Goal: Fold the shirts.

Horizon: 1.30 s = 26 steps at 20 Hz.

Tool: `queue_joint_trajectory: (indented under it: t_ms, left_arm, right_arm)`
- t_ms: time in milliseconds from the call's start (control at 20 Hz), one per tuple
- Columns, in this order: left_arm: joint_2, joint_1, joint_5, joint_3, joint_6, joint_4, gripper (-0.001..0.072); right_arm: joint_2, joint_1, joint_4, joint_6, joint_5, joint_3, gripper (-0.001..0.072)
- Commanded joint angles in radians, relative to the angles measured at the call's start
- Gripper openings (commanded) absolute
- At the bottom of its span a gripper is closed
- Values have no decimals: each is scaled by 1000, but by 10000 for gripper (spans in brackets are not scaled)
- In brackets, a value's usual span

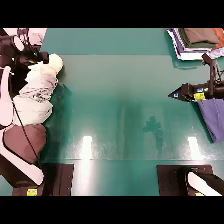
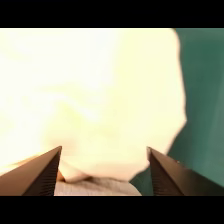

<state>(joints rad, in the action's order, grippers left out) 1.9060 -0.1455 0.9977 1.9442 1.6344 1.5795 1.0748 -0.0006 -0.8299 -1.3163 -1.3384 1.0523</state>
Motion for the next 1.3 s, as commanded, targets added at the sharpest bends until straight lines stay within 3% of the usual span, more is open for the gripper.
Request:
queue_joint_trajectory:
  t_ms: [0,100,150,250,450,650,900,1050,1250]
  left_arm:
    - [97,-38,-47,-2,7,-12,635]
    - [110,-38,-71,-3,8,-18,600]
    - [109,-38,-79,-1,8,-22,444]
    - [102,-38,-64,10,7,-40,30]
    - [51,-34,25,143,7,-91,23]
    - [-221,7,-45,143,-65,-96,23]
    - [-580,148,18,143,-121,-97,23]
    - [-716,282,111,143,-122,-103,23]
    - [-739,469,327,89,-78,-108,23]
  right_arm:
    - [0,1,0,0,4,1,15]
    - [0,1,0,-1,4,1,14]
    - [0,1,1,-1,4,1,14]
    - [0,1,0,-1,7,1,14]
    - [0,-1,31,-2,80,16,15]
    - [1,-3,48,0,145,197,14]
    - [1,-53,49,0,211,464,14]
    - [1,-85,50,0,201,573,14]
    - [0,-90,50,0,178,642,14]
